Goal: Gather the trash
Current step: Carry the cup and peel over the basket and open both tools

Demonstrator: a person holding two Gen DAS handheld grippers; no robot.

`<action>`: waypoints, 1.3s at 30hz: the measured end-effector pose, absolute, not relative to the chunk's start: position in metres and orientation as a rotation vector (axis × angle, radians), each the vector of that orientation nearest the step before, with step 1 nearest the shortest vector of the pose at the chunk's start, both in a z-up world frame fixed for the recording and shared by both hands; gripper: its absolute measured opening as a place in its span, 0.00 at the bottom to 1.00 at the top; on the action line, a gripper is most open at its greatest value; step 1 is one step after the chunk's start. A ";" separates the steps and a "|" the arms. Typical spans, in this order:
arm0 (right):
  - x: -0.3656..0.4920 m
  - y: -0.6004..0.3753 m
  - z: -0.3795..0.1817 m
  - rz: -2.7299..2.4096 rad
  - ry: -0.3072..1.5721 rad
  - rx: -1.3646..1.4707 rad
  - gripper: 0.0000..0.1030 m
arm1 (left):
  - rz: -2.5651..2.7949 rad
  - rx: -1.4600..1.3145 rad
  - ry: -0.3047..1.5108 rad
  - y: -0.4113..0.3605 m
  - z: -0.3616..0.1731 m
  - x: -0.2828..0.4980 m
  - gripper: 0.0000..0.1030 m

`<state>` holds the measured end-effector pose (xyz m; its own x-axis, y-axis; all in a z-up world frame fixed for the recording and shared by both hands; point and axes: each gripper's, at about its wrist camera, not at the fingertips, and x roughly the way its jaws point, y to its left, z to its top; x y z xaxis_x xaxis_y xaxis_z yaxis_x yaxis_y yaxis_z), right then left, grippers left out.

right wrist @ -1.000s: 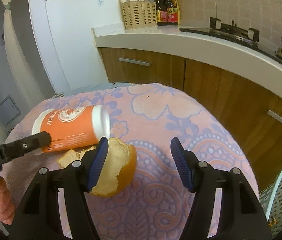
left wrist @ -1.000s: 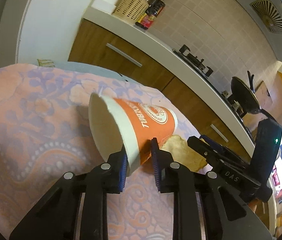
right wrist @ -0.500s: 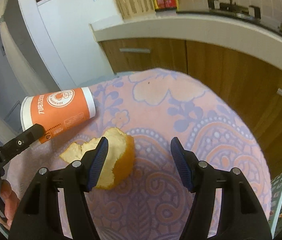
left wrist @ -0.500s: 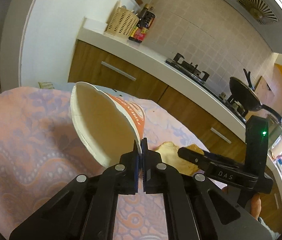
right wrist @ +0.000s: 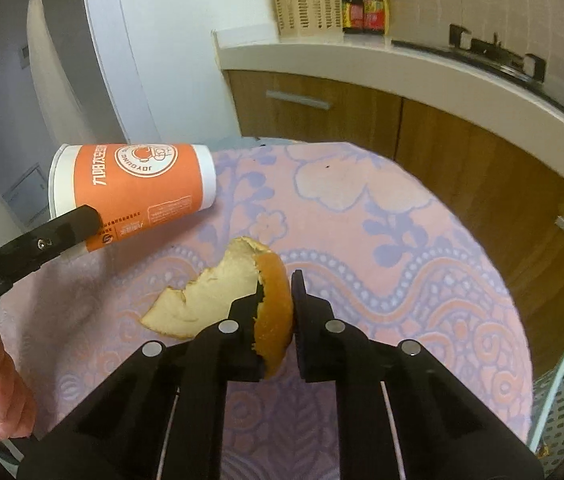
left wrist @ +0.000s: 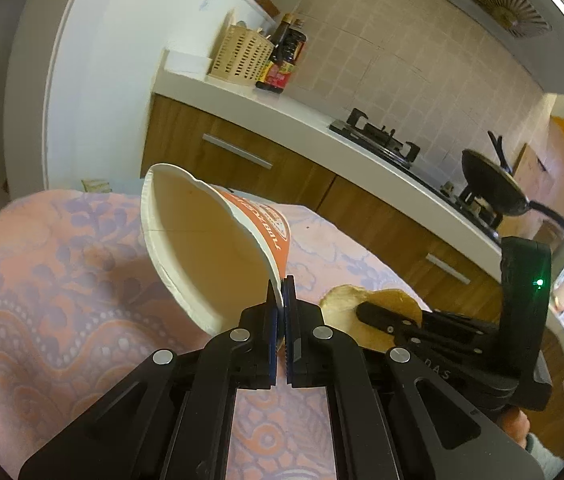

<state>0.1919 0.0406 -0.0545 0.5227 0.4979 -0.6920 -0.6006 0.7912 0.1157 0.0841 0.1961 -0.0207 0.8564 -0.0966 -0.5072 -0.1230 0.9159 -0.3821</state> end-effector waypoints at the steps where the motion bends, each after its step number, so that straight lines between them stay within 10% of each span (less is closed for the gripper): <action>1: 0.187 0.033 -0.053 0.643 0.774 -0.133 0.08 | 0.014 -0.409 0.541 0.191 -0.017 0.081 0.00; 39: 0.126 -0.344 -0.014 0.161 0.657 0.338 0.08 | -0.360 -0.101 0.527 -0.123 0.010 0.107 0.01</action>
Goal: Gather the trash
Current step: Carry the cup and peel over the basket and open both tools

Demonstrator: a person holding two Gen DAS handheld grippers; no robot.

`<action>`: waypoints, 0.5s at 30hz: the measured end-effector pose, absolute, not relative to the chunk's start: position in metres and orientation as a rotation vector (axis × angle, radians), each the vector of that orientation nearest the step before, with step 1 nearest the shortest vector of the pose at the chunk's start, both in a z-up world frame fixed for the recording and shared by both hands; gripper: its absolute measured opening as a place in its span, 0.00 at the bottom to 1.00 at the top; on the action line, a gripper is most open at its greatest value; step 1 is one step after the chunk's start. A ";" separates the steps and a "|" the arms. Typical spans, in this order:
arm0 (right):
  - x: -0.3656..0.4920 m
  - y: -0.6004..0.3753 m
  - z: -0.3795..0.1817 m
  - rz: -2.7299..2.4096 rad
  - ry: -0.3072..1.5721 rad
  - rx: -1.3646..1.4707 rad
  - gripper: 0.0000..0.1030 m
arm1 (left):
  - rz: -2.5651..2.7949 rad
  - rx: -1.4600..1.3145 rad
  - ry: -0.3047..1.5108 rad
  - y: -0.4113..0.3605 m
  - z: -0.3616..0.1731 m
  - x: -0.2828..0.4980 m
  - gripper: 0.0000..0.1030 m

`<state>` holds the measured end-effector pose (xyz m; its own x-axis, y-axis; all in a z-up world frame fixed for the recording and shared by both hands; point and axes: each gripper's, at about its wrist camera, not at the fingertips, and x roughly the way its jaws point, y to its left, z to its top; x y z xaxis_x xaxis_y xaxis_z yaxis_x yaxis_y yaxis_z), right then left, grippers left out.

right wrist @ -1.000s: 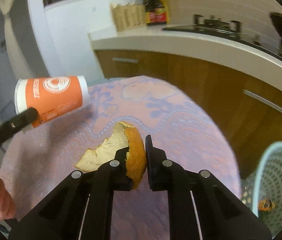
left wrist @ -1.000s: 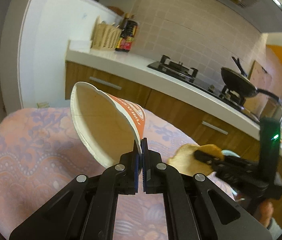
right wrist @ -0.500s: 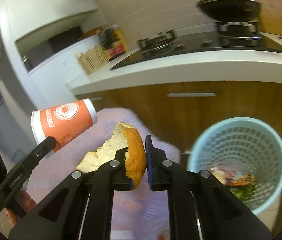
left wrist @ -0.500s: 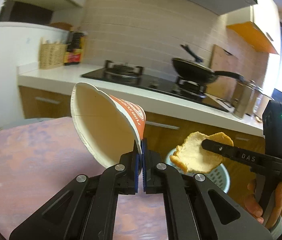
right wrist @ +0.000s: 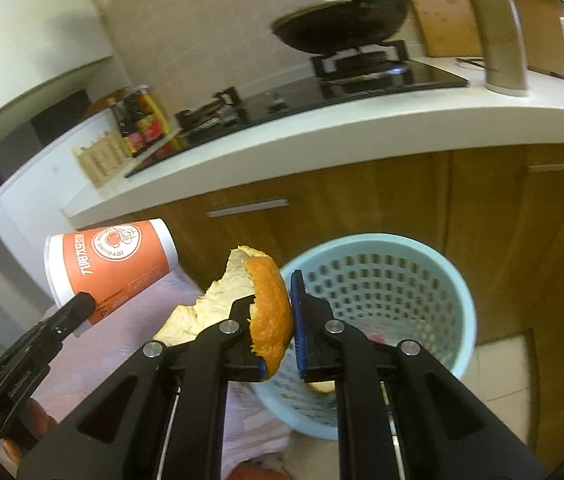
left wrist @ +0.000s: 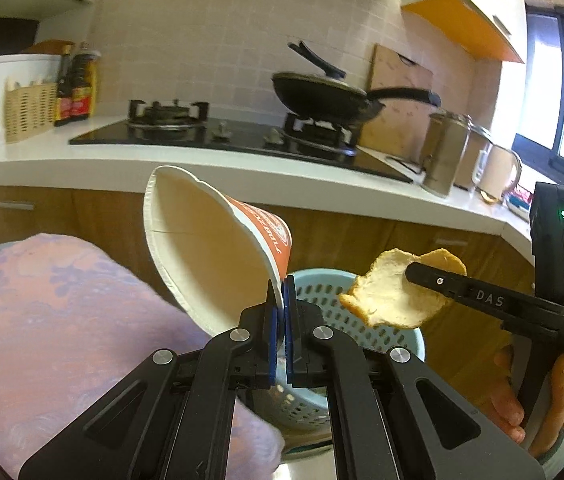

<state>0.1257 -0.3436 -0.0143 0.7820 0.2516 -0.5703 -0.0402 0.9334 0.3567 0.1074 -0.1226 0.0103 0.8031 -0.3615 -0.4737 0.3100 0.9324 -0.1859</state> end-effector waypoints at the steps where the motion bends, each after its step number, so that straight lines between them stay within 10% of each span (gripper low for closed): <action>1: 0.128 -0.347 -0.017 0.149 0.663 0.338 0.08 | -0.368 -0.102 0.534 -0.128 0.008 0.112 0.01; 15: 0.168 -0.359 -0.062 0.013 0.837 0.314 0.08 | -0.480 -0.137 0.671 -0.171 -0.021 0.175 0.01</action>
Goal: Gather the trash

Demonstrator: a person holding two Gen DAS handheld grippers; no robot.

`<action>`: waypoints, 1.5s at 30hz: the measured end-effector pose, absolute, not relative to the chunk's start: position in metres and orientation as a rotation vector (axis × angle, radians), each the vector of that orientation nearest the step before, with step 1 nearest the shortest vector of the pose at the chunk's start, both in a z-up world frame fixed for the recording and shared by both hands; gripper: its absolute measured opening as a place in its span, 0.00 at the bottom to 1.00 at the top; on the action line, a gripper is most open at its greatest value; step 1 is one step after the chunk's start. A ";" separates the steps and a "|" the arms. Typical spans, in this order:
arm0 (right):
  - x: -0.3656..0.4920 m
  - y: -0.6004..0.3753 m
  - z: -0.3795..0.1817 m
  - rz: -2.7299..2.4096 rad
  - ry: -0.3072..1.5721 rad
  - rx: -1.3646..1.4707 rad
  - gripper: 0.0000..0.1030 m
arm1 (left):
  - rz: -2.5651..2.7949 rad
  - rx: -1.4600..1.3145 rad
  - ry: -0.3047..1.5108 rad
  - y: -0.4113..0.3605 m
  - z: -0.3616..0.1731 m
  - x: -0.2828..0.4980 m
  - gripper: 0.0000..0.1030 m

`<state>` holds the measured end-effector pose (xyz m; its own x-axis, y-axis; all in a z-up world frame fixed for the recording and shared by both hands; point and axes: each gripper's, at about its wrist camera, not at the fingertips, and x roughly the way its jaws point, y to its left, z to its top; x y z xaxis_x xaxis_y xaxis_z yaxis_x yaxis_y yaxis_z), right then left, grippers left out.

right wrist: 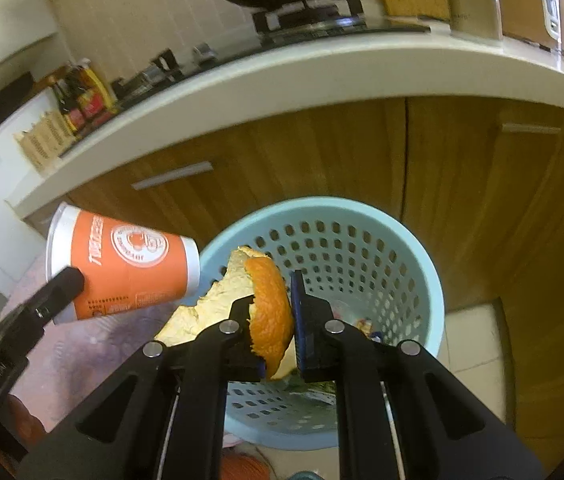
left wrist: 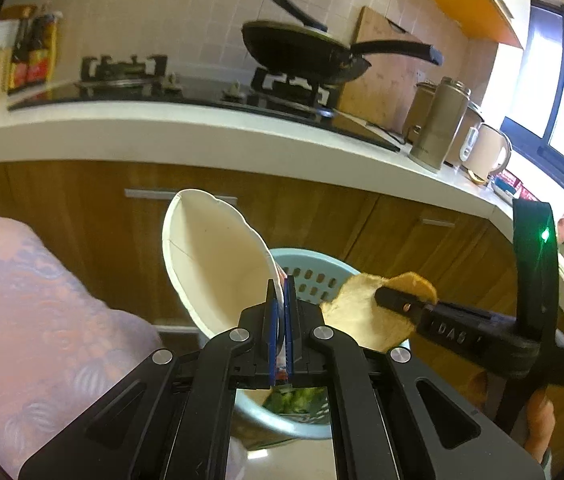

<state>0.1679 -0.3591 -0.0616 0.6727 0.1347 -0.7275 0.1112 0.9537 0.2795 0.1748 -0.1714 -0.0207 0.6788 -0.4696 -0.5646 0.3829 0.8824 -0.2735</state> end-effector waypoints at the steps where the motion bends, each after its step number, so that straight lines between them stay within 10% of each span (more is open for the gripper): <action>1: 0.172 -0.360 -0.067 0.000 0.861 0.308 0.09 | -0.491 -0.138 0.688 -0.174 -0.023 0.179 0.01; 4: 0.179 -0.361 -0.077 -0.035 0.904 0.280 0.10 | -0.481 -0.123 0.730 -0.183 -0.033 0.192 0.02; 9: 0.183 -0.361 -0.088 -0.017 0.948 0.272 0.15 | -0.477 -0.142 0.768 -0.178 -0.044 0.194 0.45; 15: 0.184 -0.355 -0.092 -0.020 0.970 0.255 0.28 | -0.487 -0.159 0.781 -0.162 -0.040 0.188 0.51; 18: 0.182 -0.351 -0.091 -0.033 0.975 0.242 0.53 | -0.488 -0.177 0.763 -0.150 -0.034 0.179 0.51; 39: 0.161 -0.308 -0.038 -0.074 0.784 0.125 0.54 | -0.266 -0.196 0.609 -0.048 -0.007 0.109 0.61; 45: 0.200 -0.311 -0.063 -0.124 1.015 -0.042 0.71 | -0.256 -0.187 0.620 -0.041 -0.015 0.112 0.61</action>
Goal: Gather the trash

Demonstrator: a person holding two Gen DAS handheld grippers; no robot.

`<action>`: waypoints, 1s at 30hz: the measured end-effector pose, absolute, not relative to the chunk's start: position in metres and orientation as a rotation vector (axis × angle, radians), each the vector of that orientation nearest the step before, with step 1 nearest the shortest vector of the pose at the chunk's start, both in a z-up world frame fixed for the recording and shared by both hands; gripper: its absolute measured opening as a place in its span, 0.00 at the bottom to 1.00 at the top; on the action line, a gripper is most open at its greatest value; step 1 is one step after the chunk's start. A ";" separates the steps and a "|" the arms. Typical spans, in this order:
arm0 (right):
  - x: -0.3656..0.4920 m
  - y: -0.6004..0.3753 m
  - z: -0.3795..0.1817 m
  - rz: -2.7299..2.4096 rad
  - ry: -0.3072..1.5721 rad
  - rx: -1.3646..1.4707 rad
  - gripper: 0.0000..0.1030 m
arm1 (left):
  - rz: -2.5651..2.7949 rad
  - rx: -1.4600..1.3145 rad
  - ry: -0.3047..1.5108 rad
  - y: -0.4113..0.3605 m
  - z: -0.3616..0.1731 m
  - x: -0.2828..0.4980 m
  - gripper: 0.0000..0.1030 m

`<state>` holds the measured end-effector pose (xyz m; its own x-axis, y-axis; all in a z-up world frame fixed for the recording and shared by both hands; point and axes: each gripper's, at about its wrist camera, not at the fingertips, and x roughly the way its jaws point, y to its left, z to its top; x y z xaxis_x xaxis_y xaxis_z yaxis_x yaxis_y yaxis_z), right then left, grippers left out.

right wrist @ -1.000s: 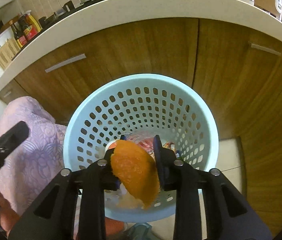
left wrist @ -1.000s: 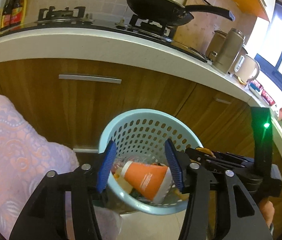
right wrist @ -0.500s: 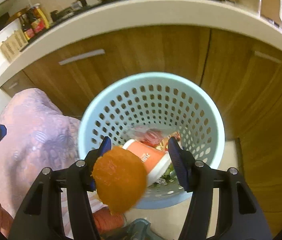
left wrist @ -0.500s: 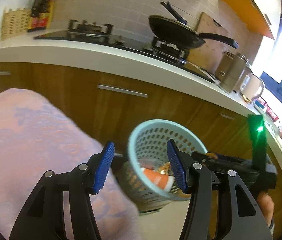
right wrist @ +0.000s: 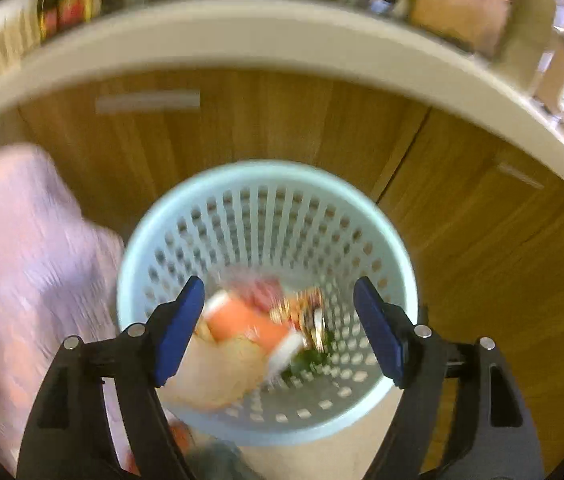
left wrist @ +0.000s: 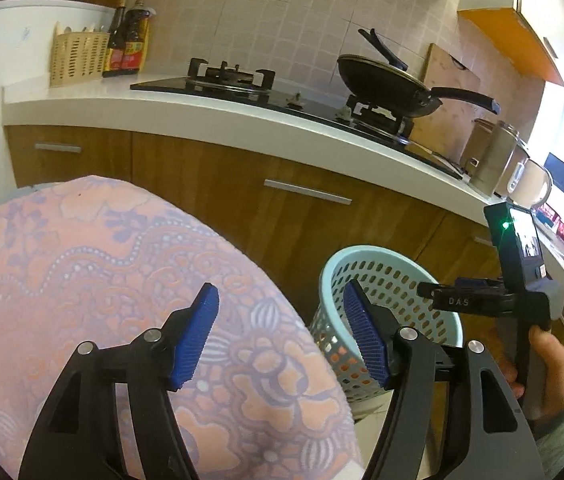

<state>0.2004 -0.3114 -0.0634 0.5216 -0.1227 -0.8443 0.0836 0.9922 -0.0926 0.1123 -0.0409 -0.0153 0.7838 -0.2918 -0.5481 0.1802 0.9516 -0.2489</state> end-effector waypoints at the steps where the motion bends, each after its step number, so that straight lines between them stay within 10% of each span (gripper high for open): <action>1: 0.198 -0.313 -0.061 -0.137 1.008 -0.050 0.71 | -0.257 -0.186 0.617 -0.041 -0.015 0.112 0.61; 30: 0.073 -0.213 0.041 -0.022 0.393 0.012 0.76 | 0.075 -0.179 0.389 -0.009 0.017 0.069 0.83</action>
<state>0.0729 -0.2128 0.0411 0.9236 -0.0188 -0.3829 0.0233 0.9997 0.0072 0.0691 -0.0094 0.0171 0.9227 0.0388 -0.3836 -0.1074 0.9814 -0.1592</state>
